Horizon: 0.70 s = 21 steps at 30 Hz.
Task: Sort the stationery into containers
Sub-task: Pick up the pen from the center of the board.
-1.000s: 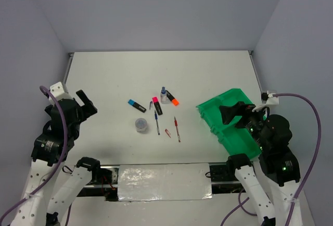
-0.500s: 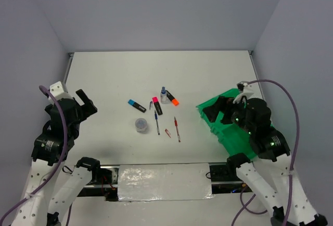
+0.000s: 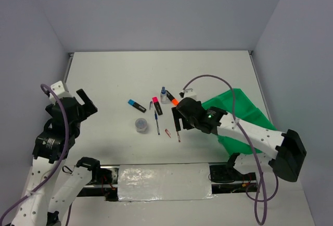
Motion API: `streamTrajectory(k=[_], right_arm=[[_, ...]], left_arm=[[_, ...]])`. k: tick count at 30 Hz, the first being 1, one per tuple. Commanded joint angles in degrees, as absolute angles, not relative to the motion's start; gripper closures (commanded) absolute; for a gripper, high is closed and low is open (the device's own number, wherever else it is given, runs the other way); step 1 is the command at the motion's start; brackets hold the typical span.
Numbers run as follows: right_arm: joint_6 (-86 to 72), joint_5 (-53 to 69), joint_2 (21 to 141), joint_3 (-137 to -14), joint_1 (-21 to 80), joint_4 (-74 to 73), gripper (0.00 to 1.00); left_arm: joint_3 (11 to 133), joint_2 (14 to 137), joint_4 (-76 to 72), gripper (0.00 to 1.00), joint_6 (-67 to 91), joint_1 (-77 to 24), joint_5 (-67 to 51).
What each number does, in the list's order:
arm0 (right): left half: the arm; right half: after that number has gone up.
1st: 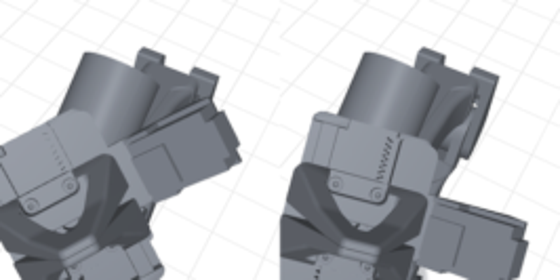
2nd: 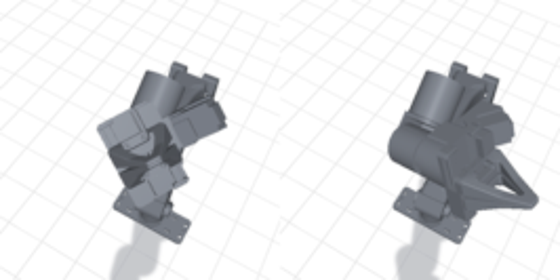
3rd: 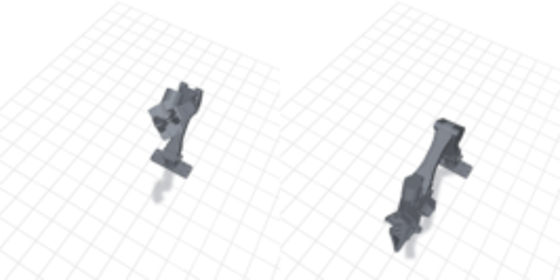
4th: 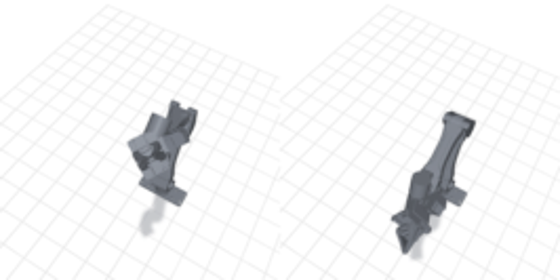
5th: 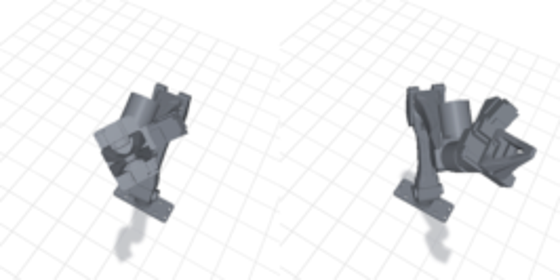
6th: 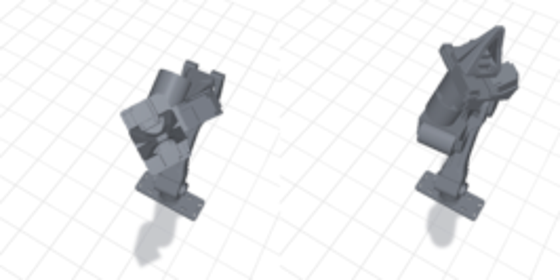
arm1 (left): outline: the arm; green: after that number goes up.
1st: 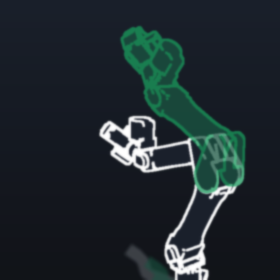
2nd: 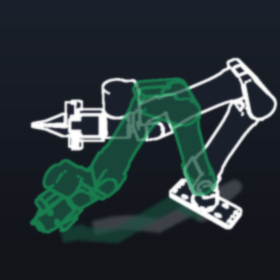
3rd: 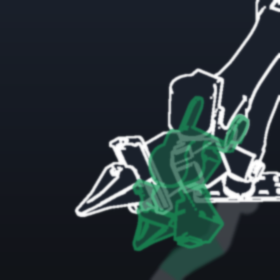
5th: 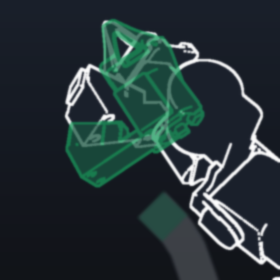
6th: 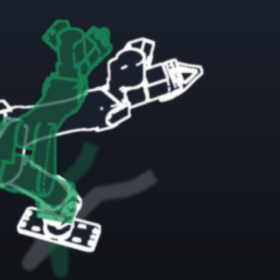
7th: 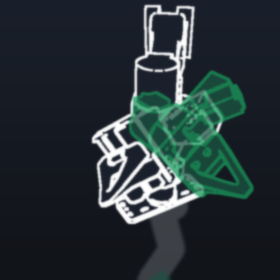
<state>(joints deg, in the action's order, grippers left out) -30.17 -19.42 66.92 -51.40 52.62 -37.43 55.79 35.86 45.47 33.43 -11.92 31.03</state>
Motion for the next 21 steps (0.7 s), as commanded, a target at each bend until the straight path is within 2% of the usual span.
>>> streamTrajectory(k=[1, 6, 14, 21], right_arm=[[-30.06, -21.54, 72.76, -52.38, 52.48, -31.91, 0.14], [-27.86, -10.66, 80.94, -51.24, 48.26, -25.68, 0.27], [-26.19, -10.9, 92.27, -57.48, 47.81, -29.61, 0.32], [-26.02, -10.98, 95.62, -59.85, 47.64, -30.58, 0.4]], left_arm=[[55.28, 34.45, 43.95, 0.01, 33.66, -11.6, 30.94], [55.28, 34.8, 43.77, 0.01, 33.31, -11.6, 30.24], [55.02, 33.75, 43.24, 0.01, 32.7, -11.78, 29.0], [54.93, 33.31, 43.07, 0.01, 32.43, -12.3, 28.65]])
